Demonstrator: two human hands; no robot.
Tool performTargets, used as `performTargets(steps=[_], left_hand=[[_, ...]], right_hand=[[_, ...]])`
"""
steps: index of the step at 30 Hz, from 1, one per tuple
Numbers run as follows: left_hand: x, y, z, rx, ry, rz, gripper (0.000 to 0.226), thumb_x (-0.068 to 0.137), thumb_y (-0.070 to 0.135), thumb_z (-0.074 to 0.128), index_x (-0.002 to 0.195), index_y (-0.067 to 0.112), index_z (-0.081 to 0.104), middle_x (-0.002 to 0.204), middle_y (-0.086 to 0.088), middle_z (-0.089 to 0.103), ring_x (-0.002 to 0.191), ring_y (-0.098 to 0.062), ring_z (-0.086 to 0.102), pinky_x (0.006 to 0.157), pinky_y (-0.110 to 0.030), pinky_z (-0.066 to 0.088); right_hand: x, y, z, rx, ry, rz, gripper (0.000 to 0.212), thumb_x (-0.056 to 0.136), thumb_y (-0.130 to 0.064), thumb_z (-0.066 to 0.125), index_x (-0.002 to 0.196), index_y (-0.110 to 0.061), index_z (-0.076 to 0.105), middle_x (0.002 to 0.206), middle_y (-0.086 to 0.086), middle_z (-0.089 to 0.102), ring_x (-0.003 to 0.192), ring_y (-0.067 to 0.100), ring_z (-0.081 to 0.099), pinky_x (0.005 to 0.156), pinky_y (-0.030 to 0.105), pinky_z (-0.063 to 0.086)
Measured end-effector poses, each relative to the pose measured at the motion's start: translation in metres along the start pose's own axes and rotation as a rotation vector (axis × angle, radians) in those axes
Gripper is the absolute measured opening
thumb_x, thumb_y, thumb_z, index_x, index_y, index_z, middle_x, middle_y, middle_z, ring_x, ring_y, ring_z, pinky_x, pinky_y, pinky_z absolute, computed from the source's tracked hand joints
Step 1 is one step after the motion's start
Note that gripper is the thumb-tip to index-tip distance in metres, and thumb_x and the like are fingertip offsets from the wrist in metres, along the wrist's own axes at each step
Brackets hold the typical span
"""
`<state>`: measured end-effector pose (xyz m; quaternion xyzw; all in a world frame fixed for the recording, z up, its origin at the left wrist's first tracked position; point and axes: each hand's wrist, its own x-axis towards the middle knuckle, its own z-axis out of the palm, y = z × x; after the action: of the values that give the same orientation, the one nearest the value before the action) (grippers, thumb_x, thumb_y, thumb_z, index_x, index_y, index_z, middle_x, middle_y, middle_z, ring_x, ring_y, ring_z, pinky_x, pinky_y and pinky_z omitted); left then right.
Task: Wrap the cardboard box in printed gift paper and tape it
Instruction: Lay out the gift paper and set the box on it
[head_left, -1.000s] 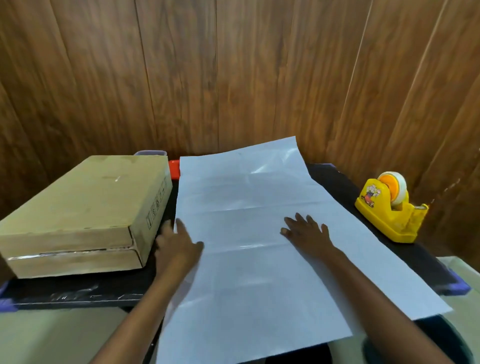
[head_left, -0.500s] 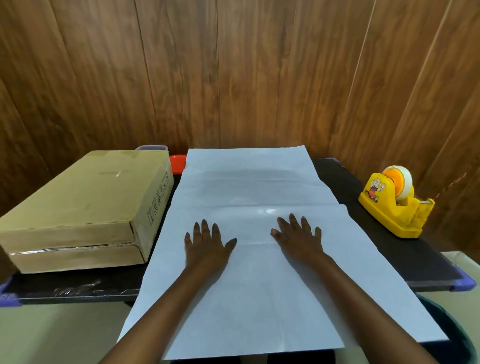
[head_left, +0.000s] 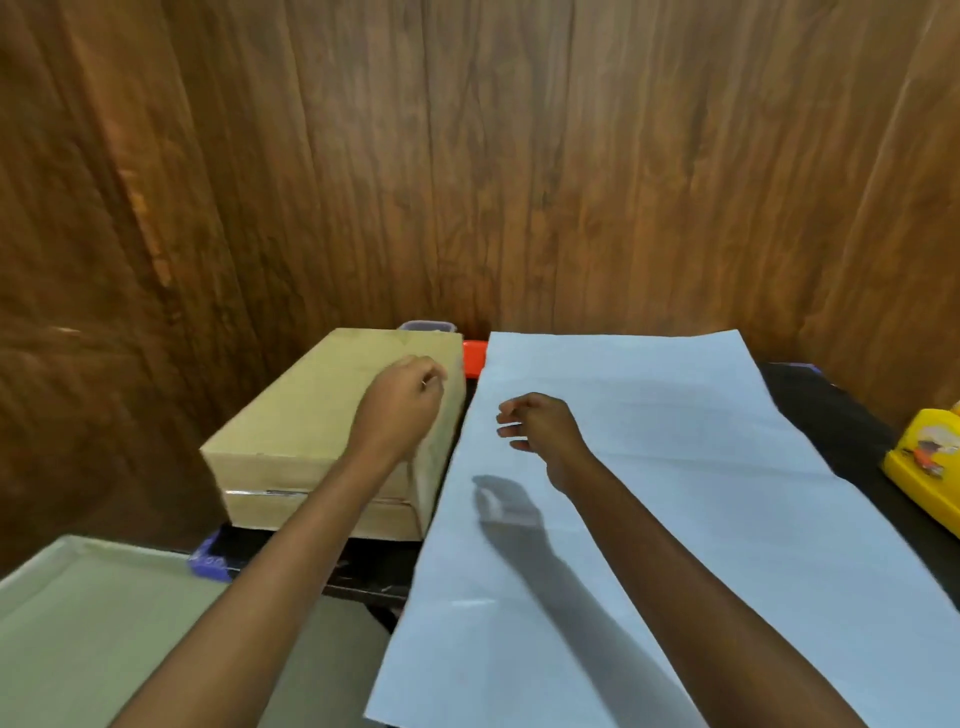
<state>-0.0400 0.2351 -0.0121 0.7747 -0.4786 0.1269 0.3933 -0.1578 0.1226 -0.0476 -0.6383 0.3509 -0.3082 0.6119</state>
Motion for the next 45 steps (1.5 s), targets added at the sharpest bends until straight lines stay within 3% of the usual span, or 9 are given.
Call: performTargets(steps=[5,10,13,17,22,26,33,39,45], left_hand=[[0.029,-0.087,-0.050,0.210,0.011,-0.173,0.027,0.093,0.022,0.051,0.114,0.010,0.062,0.120,-0.011,0.056,0.111,-0.029,0.049,0.091,-0.038,0.041],[0.037,-0.159,-0.072,0.252,-0.223,-0.579,0.047,0.093,0.042,0.049,0.122,0.005,0.053,0.124,-0.016,0.055,0.109,-0.031,0.053,0.088,-0.038,0.043],[0.036,-0.164,-0.069,0.140,-0.350,-0.561,0.048,0.091,0.046,0.052,0.117,0.006,0.056,0.116,-0.012,0.060,0.093,-0.022,0.054,0.077,-0.032,0.042],[0.041,-0.152,-0.080,0.101,-0.342,-0.536,0.051,0.085,0.048,0.060,0.117,0.008,0.056,0.114,-0.009,0.062,0.092,-0.021,0.055,0.076,-0.032,0.044],[0.057,-0.113,-0.110,0.246,-0.257,-0.460,0.057,0.083,0.051,0.061,0.121,0.009,0.053,0.119,-0.011,0.059,0.100,-0.026,0.054,0.080,-0.034,0.043],[0.065,-0.069,-0.100,0.166,-0.243,-0.398,0.057,0.082,0.051,0.062,0.122,0.013,0.051,0.121,-0.008,0.058,0.106,-0.026,0.054,0.083,-0.036,0.043],[0.052,0.016,-0.022,-0.285,-0.371,-0.313,0.024,0.085,0.036,0.065,0.102,0.022,0.054,0.099,0.003,0.059,0.088,-0.014,0.056,0.075,-0.030,0.045],[0.026,0.055,0.060,-0.324,-0.437,-0.228,0.098,0.064,0.069,0.060,0.142,0.022,0.025,0.139,-0.004,0.045,0.122,-0.027,0.047,0.100,-0.043,0.042],[0.003,0.057,0.097,-0.491,-0.529,-0.479,0.095,0.063,0.058,0.067,0.138,0.012,0.032,0.137,-0.008,0.044,0.117,-0.027,0.050,0.090,-0.038,0.048]], right_hand=[[0.014,-0.008,0.055,-0.070,-0.084,0.087,0.016,0.094,-0.012,0.050,0.105,-0.006,0.058,0.104,0.015,0.058,0.094,0.026,0.056,0.093,0.042,0.048],[0.022,-0.008,0.086,0.038,-0.167,0.250,0.046,0.092,-0.034,0.057,0.130,-0.010,0.047,0.128,0.009,0.053,0.110,0.025,0.050,0.096,0.040,0.045],[0.028,-0.005,0.092,0.060,-0.197,0.337,0.050,0.091,-0.039,0.057,0.131,-0.012,0.043,0.122,0.007,0.053,0.116,0.029,0.048,0.099,0.044,0.040],[0.027,-0.008,0.099,0.144,-0.199,0.310,0.040,0.093,-0.028,0.055,0.128,-0.010,0.049,0.093,0.002,0.058,0.089,0.019,0.054,0.092,0.036,0.043],[0.023,-0.023,0.101,0.291,-0.201,0.191,0.036,0.092,-0.023,0.054,0.128,-0.014,0.051,0.105,0.004,0.065,0.093,0.021,0.062,0.082,0.034,0.051],[0.021,-0.042,0.061,0.393,-0.119,0.107,0.030,0.093,-0.017,0.053,0.122,-0.011,0.052,0.098,0.007,0.064,0.078,0.019,0.061,0.060,0.028,0.050],[0.001,-0.044,-0.075,0.369,0.037,0.115,0.031,0.089,-0.025,0.058,0.118,-0.016,0.061,0.113,0.010,0.066,0.100,0.027,0.063,0.075,0.034,0.055],[-0.029,-0.043,-0.178,0.198,0.076,0.272,0.024,0.088,-0.028,0.061,0.105,-0.012,0.061,0.075,0.007,0.071,0.062,0.020,0.068,0.052,0.025,0.055],[-0.029,-0.005,-0.202,0.229,0.085,0.314,0.014,0.090,-0.024,0.057,0.099,-0.014,0.062,0.076,0.006,0.071,0.061,0.019,0.068,0.054,0.027,0.056]])
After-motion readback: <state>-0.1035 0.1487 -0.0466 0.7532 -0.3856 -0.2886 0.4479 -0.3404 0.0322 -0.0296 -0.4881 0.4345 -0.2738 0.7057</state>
